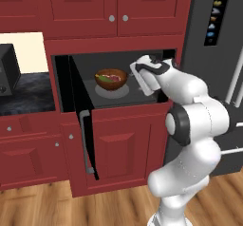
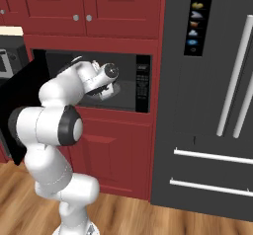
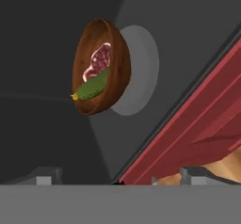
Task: The microwave is finished heating the steak and cucumber. Take the bowl containing the food and place it on the dining counter.
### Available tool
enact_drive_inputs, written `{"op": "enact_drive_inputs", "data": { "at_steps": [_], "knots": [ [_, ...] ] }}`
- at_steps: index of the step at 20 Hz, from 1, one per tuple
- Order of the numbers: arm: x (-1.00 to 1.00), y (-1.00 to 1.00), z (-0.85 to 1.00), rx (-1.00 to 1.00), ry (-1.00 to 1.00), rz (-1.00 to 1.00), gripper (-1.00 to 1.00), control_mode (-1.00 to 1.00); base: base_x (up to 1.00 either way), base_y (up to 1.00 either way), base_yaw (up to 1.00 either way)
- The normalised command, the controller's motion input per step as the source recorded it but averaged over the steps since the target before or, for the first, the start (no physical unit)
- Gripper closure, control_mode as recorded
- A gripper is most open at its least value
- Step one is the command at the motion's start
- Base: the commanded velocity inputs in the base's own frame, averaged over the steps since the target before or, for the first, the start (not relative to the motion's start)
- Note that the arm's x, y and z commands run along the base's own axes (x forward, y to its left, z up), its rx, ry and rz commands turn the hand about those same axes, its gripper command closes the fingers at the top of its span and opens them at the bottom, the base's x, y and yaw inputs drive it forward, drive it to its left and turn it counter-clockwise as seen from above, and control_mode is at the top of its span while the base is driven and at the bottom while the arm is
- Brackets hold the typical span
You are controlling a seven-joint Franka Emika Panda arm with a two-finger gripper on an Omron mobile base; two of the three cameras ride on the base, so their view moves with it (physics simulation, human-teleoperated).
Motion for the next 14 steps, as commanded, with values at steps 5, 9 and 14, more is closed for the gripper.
{"op": "enact_drive_inputs", "data": {
  "at_steps": [5, 9, 14],
  "knots": [
    [0.77, 0.04, -0.46, 0.00, 0.14, -0.07, -1.00, -1.00, 0.00, 0.00, 0.00],
    [0.77, 0.23, -0.37, 0.00, 0.09, -0.06, -1.00, -1.00, 0.00, 0.00, 0.00],
    [0.78, 0.28, -0.35, 0.00, 0.07, -0.03, -1.00, -1.00, 0.00, 0.00, 0.00]
  ]
}}
